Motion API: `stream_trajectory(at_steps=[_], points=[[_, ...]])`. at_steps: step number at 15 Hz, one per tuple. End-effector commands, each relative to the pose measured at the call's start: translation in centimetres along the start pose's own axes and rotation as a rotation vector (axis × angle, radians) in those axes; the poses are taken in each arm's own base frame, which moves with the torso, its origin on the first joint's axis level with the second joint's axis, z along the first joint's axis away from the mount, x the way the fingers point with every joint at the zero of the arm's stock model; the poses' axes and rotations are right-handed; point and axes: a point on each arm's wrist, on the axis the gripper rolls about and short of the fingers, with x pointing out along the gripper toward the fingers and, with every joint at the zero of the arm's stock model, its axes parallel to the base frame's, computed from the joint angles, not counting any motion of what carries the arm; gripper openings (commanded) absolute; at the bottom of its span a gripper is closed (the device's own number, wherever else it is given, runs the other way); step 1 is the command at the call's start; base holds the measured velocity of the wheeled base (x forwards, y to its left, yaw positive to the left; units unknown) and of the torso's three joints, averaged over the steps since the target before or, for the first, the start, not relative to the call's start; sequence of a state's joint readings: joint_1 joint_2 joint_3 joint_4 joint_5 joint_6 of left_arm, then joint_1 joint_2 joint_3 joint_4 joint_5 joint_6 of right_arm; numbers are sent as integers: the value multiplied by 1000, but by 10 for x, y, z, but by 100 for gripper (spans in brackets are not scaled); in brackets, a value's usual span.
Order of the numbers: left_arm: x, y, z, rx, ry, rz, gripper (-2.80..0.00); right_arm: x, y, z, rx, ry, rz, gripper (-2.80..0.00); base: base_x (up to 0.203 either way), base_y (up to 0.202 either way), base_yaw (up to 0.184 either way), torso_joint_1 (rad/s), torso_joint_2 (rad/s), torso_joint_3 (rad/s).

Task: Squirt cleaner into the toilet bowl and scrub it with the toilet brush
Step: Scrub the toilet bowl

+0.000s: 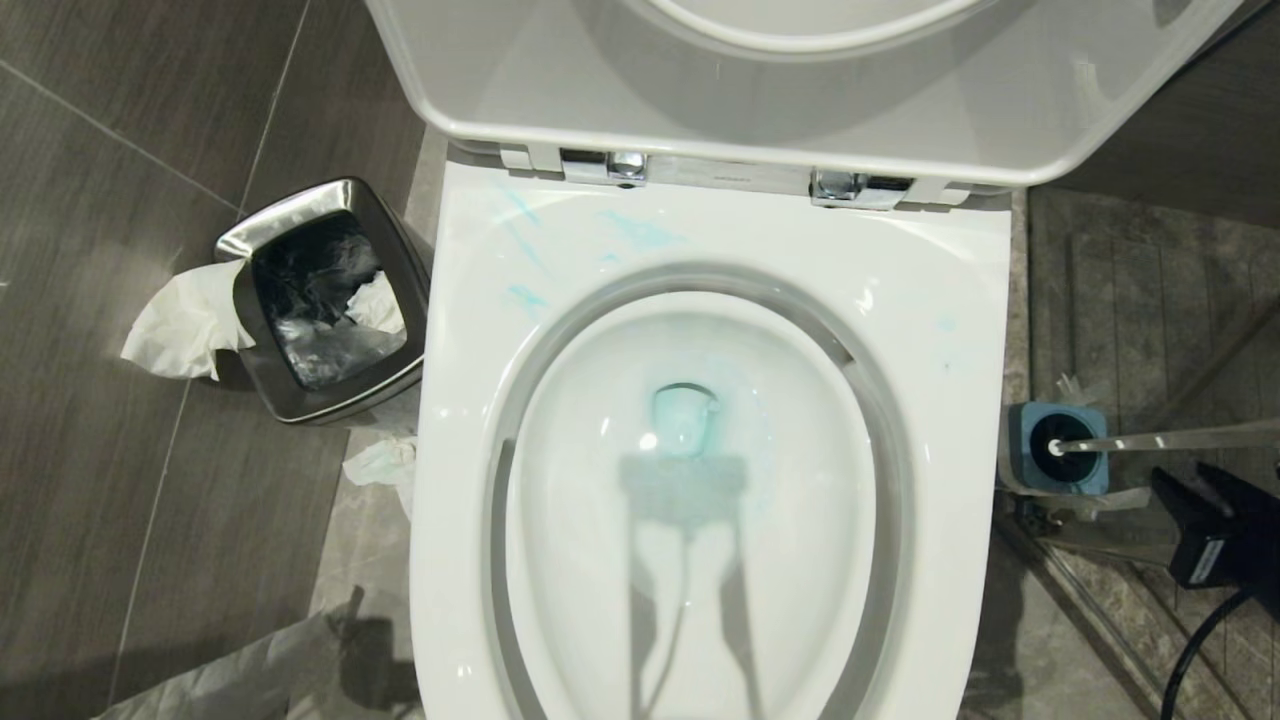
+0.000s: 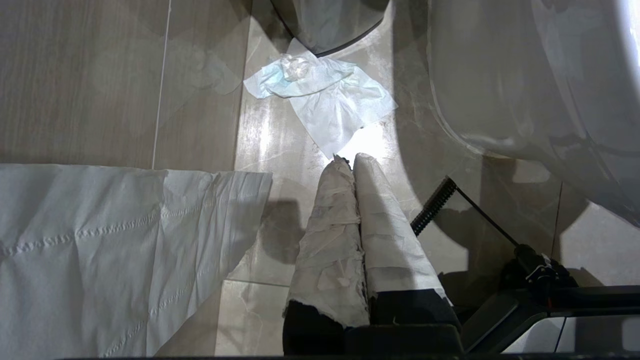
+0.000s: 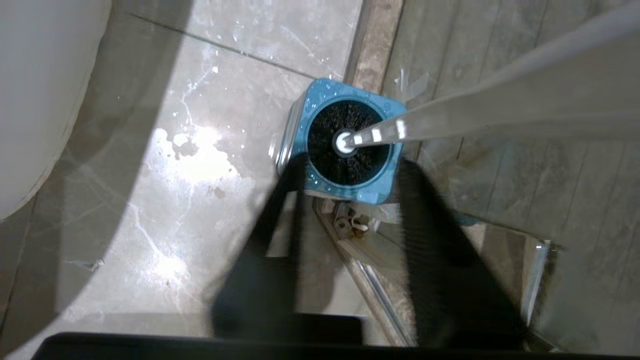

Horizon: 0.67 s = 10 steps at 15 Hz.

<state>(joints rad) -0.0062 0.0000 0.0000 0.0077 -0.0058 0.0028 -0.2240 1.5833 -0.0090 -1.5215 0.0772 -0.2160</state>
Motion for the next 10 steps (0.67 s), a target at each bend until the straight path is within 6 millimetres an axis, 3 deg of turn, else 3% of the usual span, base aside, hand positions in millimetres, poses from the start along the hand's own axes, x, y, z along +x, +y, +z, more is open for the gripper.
stream_trajectory(at_steps=[1, 10], points=[[0, 0, 0, 0, 3, 0, -280, -5, -1, 4, -5, -28, -14, 0, 0, 0, 0, 0, 0, 0], [0, 0, 0, 0, 3, 0, -280, 1, -14, -12, 66, 101, -69, 0, 0, 0, 0, 0, 0, 0]])
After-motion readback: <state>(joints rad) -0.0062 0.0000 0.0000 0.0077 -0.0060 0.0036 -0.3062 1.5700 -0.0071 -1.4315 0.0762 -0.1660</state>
